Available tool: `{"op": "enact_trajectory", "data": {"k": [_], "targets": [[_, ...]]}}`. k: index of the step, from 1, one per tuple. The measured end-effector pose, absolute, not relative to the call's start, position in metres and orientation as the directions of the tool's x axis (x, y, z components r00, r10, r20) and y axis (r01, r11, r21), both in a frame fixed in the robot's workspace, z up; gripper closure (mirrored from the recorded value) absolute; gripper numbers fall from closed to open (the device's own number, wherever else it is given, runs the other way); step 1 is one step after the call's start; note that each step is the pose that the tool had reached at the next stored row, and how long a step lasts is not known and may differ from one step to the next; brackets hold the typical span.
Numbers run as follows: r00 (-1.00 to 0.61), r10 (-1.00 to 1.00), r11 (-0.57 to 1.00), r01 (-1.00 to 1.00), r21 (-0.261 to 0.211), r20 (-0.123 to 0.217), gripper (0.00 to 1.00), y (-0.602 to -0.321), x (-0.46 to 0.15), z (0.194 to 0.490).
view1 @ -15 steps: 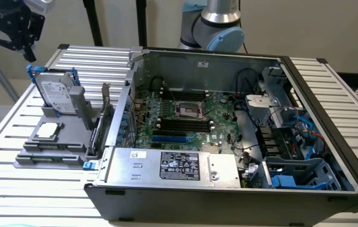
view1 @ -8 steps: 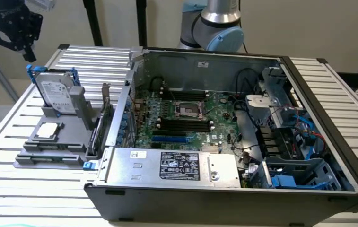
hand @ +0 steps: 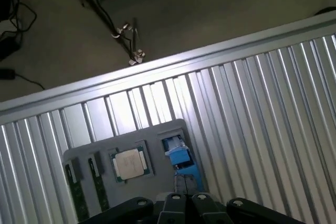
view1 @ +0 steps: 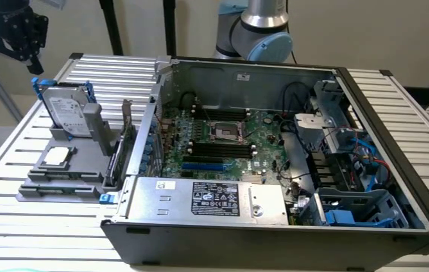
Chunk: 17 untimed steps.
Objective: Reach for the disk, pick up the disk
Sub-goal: 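Pick up the disk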
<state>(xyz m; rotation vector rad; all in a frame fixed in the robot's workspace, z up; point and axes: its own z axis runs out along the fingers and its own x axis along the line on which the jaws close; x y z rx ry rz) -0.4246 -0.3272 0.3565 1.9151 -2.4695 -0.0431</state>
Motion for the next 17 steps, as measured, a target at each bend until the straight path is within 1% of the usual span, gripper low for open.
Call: {"op": "enact_trajectory", "data": {"k": [17], "targets": [[-0.046,-0.999,0.046,-0.999,0.020,-0.006,0.89,-0.3251,-0.4247,0.3578]]}}
